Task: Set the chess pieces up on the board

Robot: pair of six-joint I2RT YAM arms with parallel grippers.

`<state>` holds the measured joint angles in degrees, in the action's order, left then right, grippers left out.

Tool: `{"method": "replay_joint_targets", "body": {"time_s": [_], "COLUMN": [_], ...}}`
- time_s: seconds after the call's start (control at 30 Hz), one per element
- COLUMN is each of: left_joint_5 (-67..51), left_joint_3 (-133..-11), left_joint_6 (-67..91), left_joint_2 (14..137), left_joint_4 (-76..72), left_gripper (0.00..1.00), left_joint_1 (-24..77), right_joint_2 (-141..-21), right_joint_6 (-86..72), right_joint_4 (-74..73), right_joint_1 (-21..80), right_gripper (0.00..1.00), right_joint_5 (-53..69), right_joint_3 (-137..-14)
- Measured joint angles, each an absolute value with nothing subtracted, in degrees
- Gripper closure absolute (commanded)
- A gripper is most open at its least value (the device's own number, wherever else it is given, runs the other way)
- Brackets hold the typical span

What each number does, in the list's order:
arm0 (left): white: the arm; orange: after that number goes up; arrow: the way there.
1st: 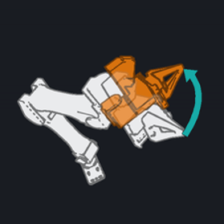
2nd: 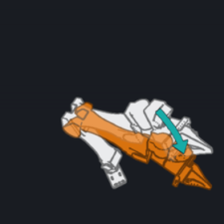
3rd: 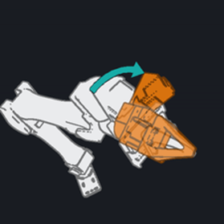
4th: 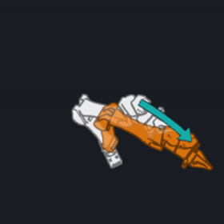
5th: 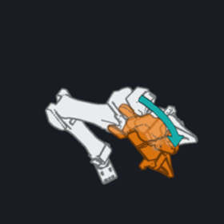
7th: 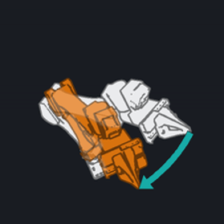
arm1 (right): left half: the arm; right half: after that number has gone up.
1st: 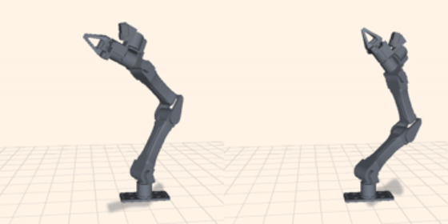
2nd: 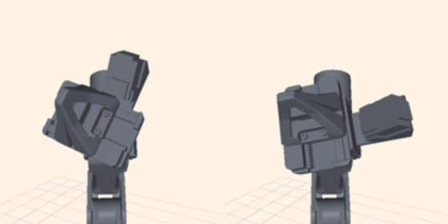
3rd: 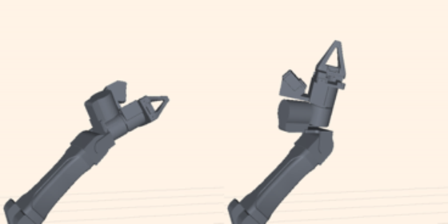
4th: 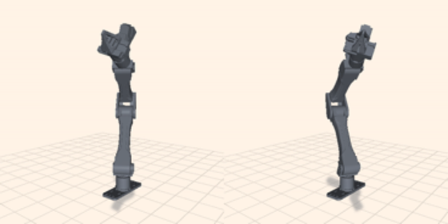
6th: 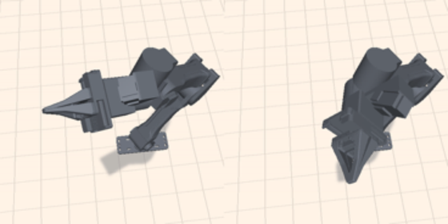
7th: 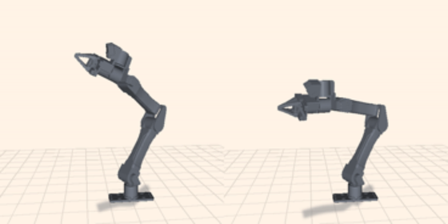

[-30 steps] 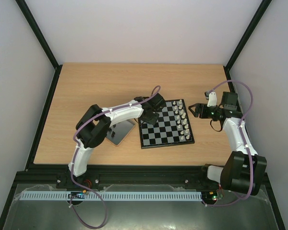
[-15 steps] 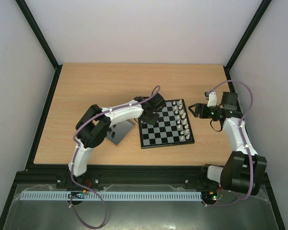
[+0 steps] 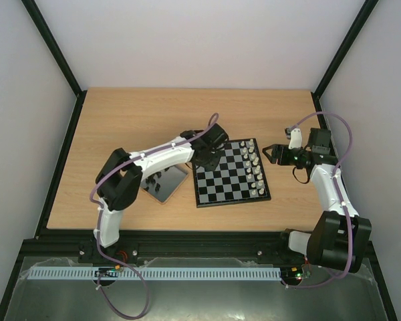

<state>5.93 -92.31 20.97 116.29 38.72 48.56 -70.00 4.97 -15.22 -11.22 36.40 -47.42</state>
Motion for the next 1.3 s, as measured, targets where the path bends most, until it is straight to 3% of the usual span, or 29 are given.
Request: {"method": "replay_joint_targets", "body": {"time_s": [0.2,0.27,0.3,0.33,0.37,0.63,0.93,1.3], "left_joint_5": [-0.16,-5.54,-7.66,-10.35,-13.13,-24.53,-25.32,-25.96], "left_joint_3": [-92.75,-93.71,-94.26,-95.09,-96.25,-102.39,-107.13,-110.67], "left_joint_6": [22.44,24.23,24.93,26.39,28.14,41.6,50.74,51.2], "left_joint_2": [111.63,109.32,108.25,106.96,105.49,95.53,95.33,94.5], "left_joint_4": [38.96,38.74,38.52,38.17,37.69,34.33,42.09,43.57], "left_gripper": [0.39,0.29,0.2,0.05,0.01,0.01,0.01,0.01], "left_joint_1": [47.72,47.05,46.72,46.26,45.78,44.34,45.39,44.77], "right_joint_2": [-70.0,-70.0,-70.0,-70.0,-70.0,-71.55,-73.43,-72.9], "right_joint_6": [4.95,4.95,4.95,4.95,4.95,4.89,4.6,4.47], "right_joint_4": [-15.22,-15.22,-15.22,-15.22,-15.22,-15.18,-15.16,-15.16], "right_joint_1": [-11.22,-11.22,-11.22,-11.22,-11.22,-11.22,-11.22,-11.22], "right_gripper": [0.29,0.29,0.29,0.29,0.29,0.29,0.29,0.29], "right_joint_5": [36.4,36.38,36.4,36.4,36.4,36.45,35.77,35.16], "right_joint_3": [-47.42,-47.42,-47.42,-47.42,-47.42,-47.42,-47.4,-47.4]}}
